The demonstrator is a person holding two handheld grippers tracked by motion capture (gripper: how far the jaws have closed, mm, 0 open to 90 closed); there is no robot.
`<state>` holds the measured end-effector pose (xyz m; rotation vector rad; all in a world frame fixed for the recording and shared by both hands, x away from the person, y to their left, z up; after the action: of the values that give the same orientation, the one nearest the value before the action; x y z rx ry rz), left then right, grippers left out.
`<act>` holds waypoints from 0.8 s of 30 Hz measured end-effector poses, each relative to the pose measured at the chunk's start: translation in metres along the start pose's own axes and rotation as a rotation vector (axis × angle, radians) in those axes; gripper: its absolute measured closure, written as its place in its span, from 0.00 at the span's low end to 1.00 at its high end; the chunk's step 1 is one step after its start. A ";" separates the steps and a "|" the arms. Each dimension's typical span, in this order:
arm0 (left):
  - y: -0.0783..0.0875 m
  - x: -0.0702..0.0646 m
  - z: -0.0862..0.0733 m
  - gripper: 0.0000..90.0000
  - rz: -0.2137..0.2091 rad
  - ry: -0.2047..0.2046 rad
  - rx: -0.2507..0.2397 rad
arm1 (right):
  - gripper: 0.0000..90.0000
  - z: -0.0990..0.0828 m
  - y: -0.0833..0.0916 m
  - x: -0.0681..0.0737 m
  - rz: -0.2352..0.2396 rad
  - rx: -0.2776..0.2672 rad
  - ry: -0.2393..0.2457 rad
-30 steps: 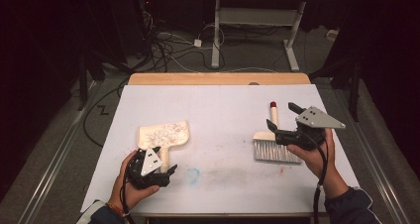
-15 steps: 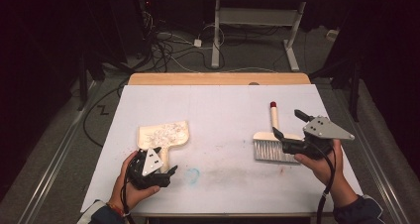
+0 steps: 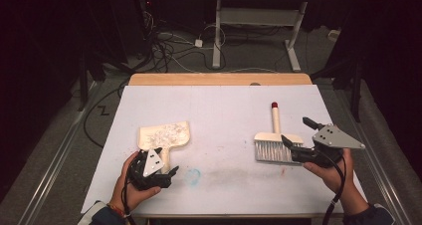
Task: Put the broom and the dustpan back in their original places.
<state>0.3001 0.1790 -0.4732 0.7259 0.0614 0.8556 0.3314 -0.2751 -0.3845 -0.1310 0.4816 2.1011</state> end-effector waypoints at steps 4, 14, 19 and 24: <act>0.000 0.000 0.000 0.22 -0.003 0.000 -0.002 | 0.19 -0.005 0.003 -0.001 -0.005 0.001 -0.001; -0.001 0.000 0.000 0.22 -0.003 -0.011 -0.002 | 0.20 -0.019 0.012 -0.002 -0.012 0.025 0.004; -0.002 -0.001 0.001 0.22 -0.001 -0.021 0.002 | 0.20 -0.026 0.018 -0.002 -0.022 0.028 0.024; -0.001 -0.002 0.002 0.22 -0.002 -0.031 0.002 | 0.20 -0.035 0.022 -0.001 -0.024 0.051 0.025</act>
<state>0.2999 0.1760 -0.4732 0.7406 0.0348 0.8424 0.3105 -0.2997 -0.4107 -0.1330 0.5461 2.0637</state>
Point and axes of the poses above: each handheld gripper's, and its own axes: y roughly backward along the jaws, z roughly out of its top, x roughly to its left, the point moved 1 cm from there along -y, roughly forward along the jaws, and after that the axes turned 1 degree about -x, right-handed, at the moved point
